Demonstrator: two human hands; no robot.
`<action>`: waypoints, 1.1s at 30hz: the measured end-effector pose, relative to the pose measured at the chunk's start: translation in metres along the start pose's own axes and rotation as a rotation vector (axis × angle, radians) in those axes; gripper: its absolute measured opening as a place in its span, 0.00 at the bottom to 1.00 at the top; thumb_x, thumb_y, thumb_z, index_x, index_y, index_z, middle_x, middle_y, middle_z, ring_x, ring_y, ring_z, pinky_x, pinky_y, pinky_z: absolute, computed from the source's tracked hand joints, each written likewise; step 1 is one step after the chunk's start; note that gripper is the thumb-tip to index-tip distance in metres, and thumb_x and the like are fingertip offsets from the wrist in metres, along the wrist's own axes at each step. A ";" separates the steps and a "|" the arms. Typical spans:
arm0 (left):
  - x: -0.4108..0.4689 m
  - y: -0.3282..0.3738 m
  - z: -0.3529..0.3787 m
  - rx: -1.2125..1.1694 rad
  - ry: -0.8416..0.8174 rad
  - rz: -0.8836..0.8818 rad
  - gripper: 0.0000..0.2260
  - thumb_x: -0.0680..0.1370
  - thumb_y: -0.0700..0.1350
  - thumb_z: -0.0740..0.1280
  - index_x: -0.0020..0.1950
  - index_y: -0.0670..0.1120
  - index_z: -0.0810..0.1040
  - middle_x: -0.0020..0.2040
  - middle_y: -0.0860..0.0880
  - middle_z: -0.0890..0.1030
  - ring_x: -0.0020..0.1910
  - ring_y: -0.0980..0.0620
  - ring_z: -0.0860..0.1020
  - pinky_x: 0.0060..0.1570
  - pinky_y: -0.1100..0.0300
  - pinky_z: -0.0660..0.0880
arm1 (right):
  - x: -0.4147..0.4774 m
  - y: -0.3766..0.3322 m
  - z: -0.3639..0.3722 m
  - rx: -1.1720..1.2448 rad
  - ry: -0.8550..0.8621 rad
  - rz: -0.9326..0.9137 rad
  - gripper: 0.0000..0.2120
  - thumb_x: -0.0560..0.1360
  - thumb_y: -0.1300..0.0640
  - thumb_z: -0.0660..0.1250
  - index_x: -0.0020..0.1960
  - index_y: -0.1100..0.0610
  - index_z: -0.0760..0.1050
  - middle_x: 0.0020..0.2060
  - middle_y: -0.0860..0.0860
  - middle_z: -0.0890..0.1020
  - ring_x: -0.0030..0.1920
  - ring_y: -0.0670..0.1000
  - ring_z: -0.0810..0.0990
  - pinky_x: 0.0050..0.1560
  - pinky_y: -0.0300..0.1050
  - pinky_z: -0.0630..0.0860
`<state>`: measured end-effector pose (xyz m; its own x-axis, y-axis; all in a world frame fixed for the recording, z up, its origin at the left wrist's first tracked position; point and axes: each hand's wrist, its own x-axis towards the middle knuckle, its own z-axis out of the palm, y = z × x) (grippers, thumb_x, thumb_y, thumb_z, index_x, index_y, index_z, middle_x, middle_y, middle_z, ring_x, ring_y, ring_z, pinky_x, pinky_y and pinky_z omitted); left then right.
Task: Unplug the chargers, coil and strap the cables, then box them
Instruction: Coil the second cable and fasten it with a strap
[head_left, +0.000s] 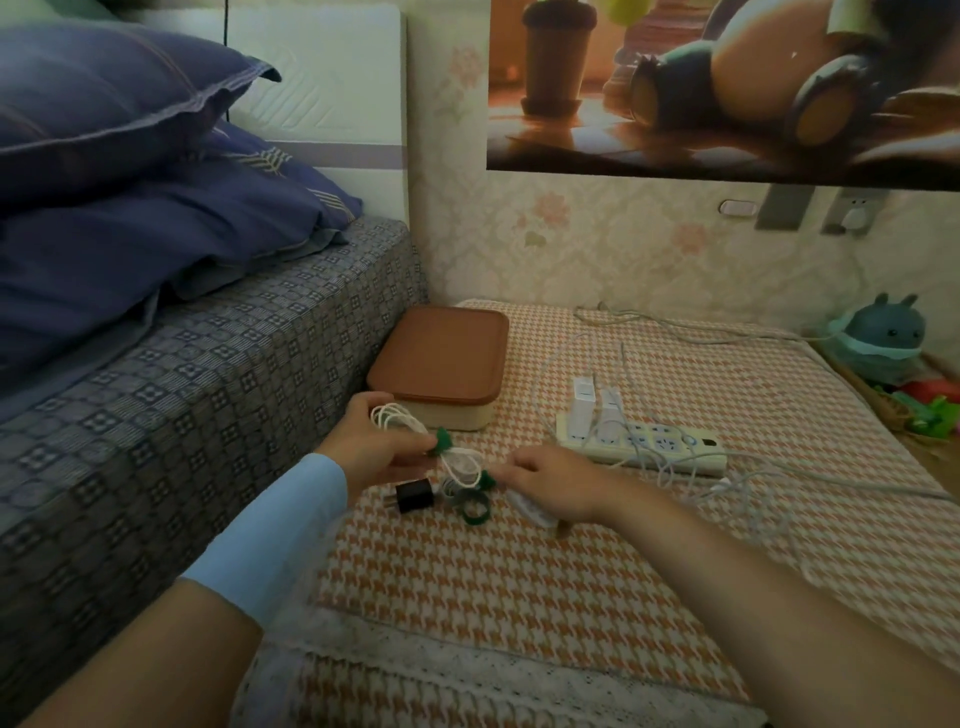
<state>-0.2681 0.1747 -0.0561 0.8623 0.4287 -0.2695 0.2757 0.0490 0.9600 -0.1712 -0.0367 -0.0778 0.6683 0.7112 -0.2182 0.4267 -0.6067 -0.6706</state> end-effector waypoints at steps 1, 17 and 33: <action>-0.002 -0.005 -0.007 0.084 0.000 -0.016 0.25 0.70 0.35 0.77 0.63 0.49 0.71 0.51 0.40 0.83 0.40 0.43 0.86 0.36 0.53 0.82 | 0.001 0.002 0.002 -0.019 -0.004 -0.006 0.18 0.79 0.36 0.64 0.43 0.50 0.74 0.37 0.50 0.76 0.36 0.51 0.76 0.36 0.47 0.76; 0.012 -0.033 -0.028 1.188 -0.239 0.075 0.26 0.74 0.53 0.73 0.69 0.55 0.70 0.67 0.50 0.71 0.62 0.49 0.73 0.62 0.53 0.74 | 0.028 -0.002 0.029 -0.457 -0.090 -0.102 0.15 0.81 0.61 0.64 0.63 0.49 0.82 0.65 0.49 0.81 0.59 0.53 0.80 0.60 0.51 0.78; 0.021 -0.042 0.023 1.291 -0.332 0.215 0.22 0.72 0.52 0.76 0.65 0.58 0.76 0.59 0.55 0.79 0.54 0.51 0.78 0.57 0.55 0.78 | -0.007 0.019 -0.026 -0.757 -0.091 0.193 0.09 0.76 0.52 0.70 0.53 0.54 0.83 0.49 0.52 0.84 0.49 0.54 0.82 0.52 0.54 0.82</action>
<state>-0.2519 0.1605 -0.1041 0.9492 0.0749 -0.3055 0.1641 -0.9465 0.2779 -0.1524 -0.0627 -0.0707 0.7340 0.5754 -0.3608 0.6294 -0.7759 0.0432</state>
